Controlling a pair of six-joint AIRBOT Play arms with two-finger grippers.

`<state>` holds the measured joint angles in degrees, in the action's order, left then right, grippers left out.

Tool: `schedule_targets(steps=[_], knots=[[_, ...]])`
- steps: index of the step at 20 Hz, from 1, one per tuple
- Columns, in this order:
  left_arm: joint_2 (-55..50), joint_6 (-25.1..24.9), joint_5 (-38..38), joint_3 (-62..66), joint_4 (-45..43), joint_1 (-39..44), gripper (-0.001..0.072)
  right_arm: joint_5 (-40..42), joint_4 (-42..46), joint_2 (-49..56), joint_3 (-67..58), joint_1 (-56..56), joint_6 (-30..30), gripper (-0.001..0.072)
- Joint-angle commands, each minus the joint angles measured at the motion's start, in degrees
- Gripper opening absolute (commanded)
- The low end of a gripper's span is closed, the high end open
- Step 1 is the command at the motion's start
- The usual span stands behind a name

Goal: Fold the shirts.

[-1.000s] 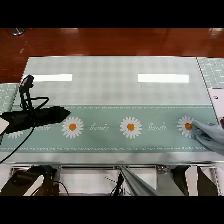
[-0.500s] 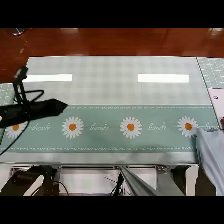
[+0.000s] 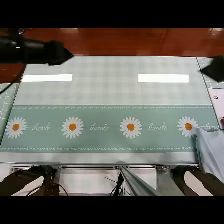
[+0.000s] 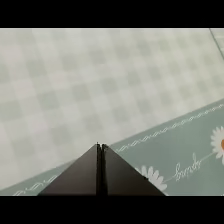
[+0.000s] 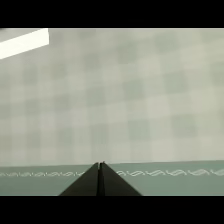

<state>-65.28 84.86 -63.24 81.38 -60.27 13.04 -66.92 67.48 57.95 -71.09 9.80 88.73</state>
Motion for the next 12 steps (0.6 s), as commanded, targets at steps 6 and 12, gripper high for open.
schedule_targets(steps=[6,12], knots=[[-6.9,10.3,-0.4,-18.4,-18.6,4.5,0.0021,2.6,26.2,17.5,9.0,-23.7,16.8,0.0023],[-6.9,10.2,-0.3,-18.3,-18.6,3.8,0.0021,0.9,27.2,16.8,9.0,-23.7,17.5,0.0023]])
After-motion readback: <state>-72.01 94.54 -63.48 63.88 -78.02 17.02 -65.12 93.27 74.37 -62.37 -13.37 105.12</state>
